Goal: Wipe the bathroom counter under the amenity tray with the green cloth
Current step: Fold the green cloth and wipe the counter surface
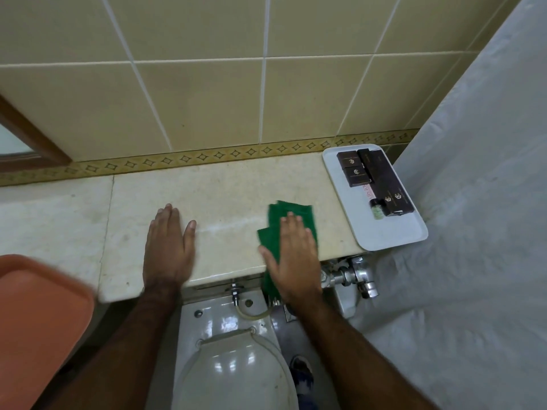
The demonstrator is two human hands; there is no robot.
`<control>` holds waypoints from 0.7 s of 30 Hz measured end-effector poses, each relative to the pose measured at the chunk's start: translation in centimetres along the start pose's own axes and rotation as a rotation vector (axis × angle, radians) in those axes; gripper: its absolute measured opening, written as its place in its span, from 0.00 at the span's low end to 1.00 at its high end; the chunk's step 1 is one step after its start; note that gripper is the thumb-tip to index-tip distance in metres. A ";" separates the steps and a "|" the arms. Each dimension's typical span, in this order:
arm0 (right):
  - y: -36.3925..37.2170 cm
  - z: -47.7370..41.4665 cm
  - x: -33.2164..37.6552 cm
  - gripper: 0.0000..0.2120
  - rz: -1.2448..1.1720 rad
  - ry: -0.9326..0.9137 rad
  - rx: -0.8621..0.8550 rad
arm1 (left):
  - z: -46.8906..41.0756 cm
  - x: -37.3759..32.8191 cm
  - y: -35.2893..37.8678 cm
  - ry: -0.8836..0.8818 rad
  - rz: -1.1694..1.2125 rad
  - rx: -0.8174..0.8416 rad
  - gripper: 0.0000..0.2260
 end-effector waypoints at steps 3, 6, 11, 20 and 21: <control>-0.8 -0.8 -4.3 0.39 0.018 0.199 -0.030 | 0.0 -0.1 -0.1 -0.005 0.006 -0.007 0.30; -1.3 -1.7 -3.7 0.40 0.036 0.277 -0.059 | -0.1 -0.1 0.0 -0.009 0.005 -0.018 0.31; -1.1 -4.6 2.5 0.47 0.050 0.121 0.028 | -0.1 0.3 0.2 -0.020 0.030 -0.022 0.30; -2.9 -4.7 11.5 0.35 -0.115 -0.789 0.110 | 0.1 0.5 -1.9 -0.117 0.394 -0.085 0.27; -3.5 -4.6 10.6 0.32 -0.147 -0.693 0.071 | -0.1 0.3 -2.1 -0.131 0.394 -0.053 0.27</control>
Point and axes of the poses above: each hand's wrist, its own z-axis away from the middle knuckle, its own y-axis out of the palm, x = y × z, the point moved 5 cm from there along -z, towards the middle knuckle, and after that the axes turned 12 degrees about z, right-handed, at the moved point
